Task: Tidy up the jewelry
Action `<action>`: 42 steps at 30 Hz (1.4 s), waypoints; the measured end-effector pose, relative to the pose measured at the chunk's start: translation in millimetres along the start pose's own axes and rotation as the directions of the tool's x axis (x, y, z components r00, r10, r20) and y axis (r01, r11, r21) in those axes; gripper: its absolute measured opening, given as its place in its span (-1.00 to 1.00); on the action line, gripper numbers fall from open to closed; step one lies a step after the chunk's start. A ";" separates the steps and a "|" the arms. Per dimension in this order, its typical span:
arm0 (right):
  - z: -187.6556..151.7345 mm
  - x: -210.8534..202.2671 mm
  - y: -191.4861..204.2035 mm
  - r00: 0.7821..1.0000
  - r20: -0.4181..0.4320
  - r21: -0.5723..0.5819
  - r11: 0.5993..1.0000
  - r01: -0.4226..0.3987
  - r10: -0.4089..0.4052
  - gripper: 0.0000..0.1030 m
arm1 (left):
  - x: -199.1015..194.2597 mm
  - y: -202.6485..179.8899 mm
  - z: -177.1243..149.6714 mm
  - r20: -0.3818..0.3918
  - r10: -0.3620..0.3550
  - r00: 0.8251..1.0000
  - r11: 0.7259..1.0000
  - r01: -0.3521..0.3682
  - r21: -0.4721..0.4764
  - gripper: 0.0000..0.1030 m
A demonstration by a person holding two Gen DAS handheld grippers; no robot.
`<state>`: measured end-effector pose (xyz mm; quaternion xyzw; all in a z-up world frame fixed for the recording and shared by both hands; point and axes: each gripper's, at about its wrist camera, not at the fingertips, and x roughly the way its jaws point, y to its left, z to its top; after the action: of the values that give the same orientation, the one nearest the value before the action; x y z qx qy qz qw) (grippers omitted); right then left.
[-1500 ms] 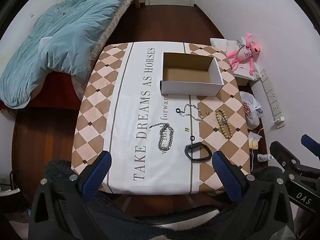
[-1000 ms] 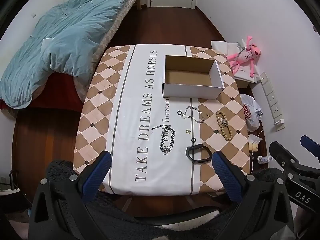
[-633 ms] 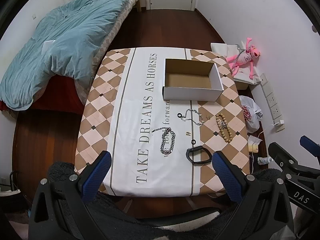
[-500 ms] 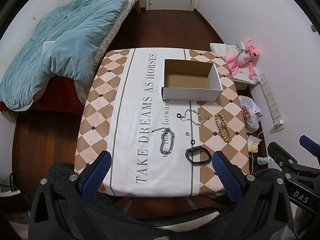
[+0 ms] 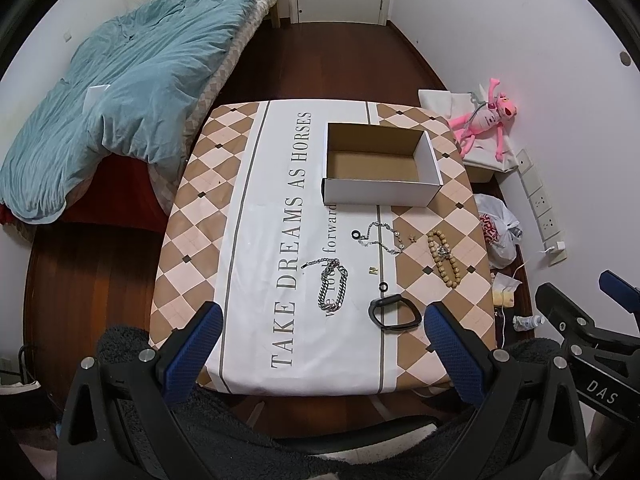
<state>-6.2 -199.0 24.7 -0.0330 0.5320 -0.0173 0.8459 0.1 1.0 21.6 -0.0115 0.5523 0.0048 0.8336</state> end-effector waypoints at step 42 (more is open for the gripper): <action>-1.5 -7.9 -5.6 1.000 0.013 0.003 1.000 0.003 -0.003 1.00 | -9.2 0.5 1.1 0.023 -0.007 1.000 1.000 0.007 0.000 1.00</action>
<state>-10.9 -204.1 31.6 -0.0327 0.5264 -0.0192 0.8494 -2.5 1.6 30.5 -0.0132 0.5428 0.0022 0.8398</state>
